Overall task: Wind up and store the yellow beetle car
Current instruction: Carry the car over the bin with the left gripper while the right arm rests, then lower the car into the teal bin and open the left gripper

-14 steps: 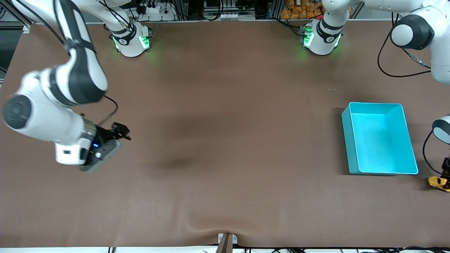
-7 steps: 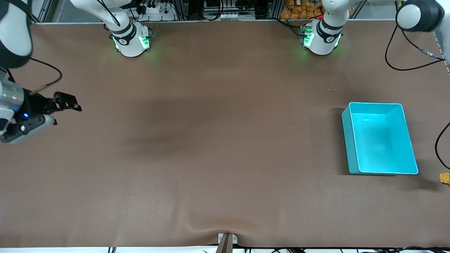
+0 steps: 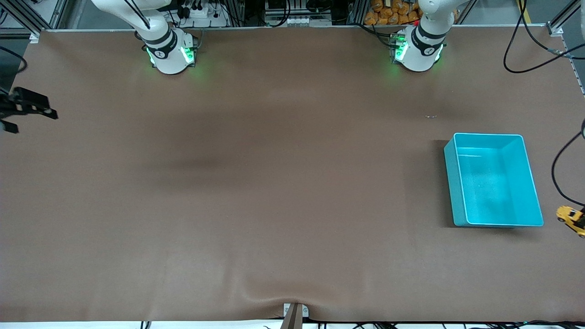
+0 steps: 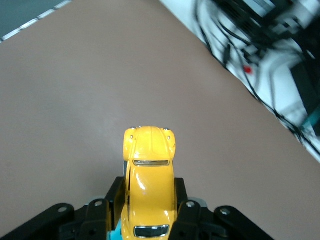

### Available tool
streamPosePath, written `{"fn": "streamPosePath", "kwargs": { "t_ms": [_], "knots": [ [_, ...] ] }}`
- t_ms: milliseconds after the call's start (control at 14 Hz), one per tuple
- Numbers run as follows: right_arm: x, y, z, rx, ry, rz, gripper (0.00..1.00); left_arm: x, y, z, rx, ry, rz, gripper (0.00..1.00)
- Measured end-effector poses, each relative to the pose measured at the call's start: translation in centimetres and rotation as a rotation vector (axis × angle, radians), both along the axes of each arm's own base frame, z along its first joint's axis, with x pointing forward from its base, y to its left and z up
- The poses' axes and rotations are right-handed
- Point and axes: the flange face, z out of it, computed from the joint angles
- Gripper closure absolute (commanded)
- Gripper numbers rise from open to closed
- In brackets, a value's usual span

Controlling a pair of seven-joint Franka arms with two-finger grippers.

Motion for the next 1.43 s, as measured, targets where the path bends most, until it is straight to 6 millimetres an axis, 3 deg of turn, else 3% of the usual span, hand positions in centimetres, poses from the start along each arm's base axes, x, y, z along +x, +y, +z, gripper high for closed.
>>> {"fn": "streamPosePath", "kwargs": {
  "t_ms": [215, 358, 502, 860, 1433],
  "knots": [
    [-0.8, 0.5, 1.2, -0.007, -0.055, -0.121, 0.0, -1.2, -5.3, 0.7, 0.018, 0.031, -0.16, 1.0],
    [-1.0, 1.2, 0.1, 0.001, -0.094, -0.161, 0.0, -2.1, -8.3, 0.4, 0.041, 0.061, -0.281, 1.0],
    [-1.5, 2.0, -1.2, 0.008, -0.097, -0.167, 0.0, -3.2, -9.9, -0.2, 0.073, 0.096, -0.402, 1.0],
    [-1.7, 4.8, -1.1, 0.014, -0.106, -0.15, 0.0, -5.2, -10.5, -2.1, 0.137, 0.191, -0.638, 1.0],
    [-2.1, 3.3, -0.5, 0.014, -0.115, -0.178, 0.0, -8.5, -11.4, -5.5, 0.121, 0.324, -0.782, 1.0]
  ]
}}
